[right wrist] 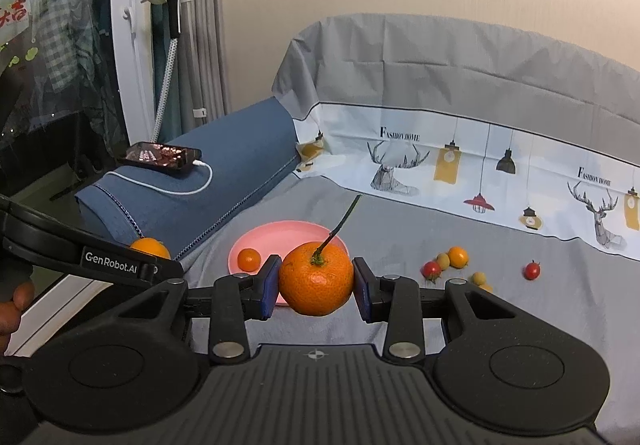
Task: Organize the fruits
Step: 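Carry the orange and tangerine over the pink plate with both grippers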
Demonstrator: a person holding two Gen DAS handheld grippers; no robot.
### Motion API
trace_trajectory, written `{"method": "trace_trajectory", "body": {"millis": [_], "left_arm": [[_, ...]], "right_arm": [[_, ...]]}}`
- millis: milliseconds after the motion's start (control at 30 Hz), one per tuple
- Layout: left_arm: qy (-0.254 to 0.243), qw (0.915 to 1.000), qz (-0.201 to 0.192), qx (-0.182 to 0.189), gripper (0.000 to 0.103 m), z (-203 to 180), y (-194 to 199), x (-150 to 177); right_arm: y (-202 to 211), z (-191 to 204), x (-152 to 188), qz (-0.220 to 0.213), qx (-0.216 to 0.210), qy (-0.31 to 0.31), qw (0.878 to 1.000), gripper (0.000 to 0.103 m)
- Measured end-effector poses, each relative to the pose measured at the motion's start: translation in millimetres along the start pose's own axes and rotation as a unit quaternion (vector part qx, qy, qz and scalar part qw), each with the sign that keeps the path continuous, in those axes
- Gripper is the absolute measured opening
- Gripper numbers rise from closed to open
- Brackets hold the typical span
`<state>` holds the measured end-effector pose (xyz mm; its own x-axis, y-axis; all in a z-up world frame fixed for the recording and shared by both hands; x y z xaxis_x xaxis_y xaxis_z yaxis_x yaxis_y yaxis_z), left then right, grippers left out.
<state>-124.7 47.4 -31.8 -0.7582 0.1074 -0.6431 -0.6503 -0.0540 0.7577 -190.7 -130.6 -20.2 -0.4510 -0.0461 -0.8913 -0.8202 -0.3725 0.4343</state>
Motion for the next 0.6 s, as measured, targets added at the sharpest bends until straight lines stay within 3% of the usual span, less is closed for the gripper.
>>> {"method": "trace_trajectory", "body": {"millis": [600], "left_arm": [[-0.024,0.9994,0.022,0.013,0.041,-18,-45,-40]], "right_arm": [[-44,-24,-3,0.033,0.009,-0.015,0.999,0.039]]}}
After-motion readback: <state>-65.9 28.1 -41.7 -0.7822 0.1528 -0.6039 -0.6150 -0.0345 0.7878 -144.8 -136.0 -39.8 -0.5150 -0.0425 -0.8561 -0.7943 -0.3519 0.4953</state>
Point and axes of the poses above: each gripper's, at about its wrist camera, not at the fingertips, and y roughly against the way its jaws point, z to its left, x to its underside, the point moved 4 cm from there along -y, roughly the way its jaws point, and after that the axes turned 13 degrees about -x, right-handed, at the moved point
